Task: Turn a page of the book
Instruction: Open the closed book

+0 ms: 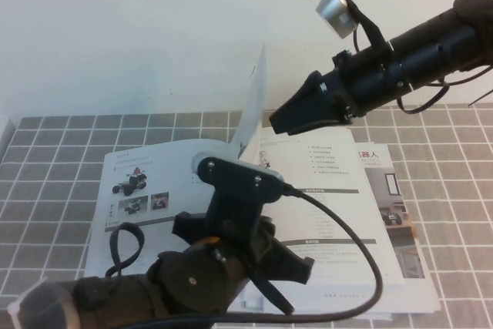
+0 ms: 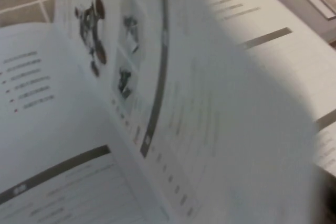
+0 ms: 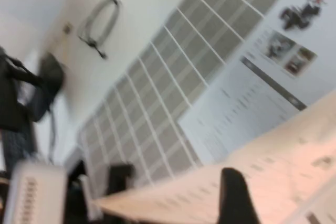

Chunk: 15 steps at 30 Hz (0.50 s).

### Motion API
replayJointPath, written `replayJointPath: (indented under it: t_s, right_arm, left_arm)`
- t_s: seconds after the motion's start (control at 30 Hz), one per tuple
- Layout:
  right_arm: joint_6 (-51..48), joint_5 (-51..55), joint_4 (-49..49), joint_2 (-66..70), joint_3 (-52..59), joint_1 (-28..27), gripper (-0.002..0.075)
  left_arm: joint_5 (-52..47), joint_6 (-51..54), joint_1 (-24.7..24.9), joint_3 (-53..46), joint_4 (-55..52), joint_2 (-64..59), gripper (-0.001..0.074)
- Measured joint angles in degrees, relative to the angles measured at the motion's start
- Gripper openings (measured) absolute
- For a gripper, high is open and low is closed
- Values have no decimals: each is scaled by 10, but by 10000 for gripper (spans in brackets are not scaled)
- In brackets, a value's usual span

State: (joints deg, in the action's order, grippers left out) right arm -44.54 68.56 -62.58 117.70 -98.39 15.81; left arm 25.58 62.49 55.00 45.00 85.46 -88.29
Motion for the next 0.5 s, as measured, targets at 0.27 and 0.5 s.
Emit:
replayJointPath:
  t_s: [0.27,0.5]
  right_arm:
    - [29,1,174,-7,-2,0,176]
    - [58,-35,221,42,27,8,13]
  left_arm:
    - [53,89,0,0,138,0,-4]
    - [71,118,0,-6,152,0,-4]
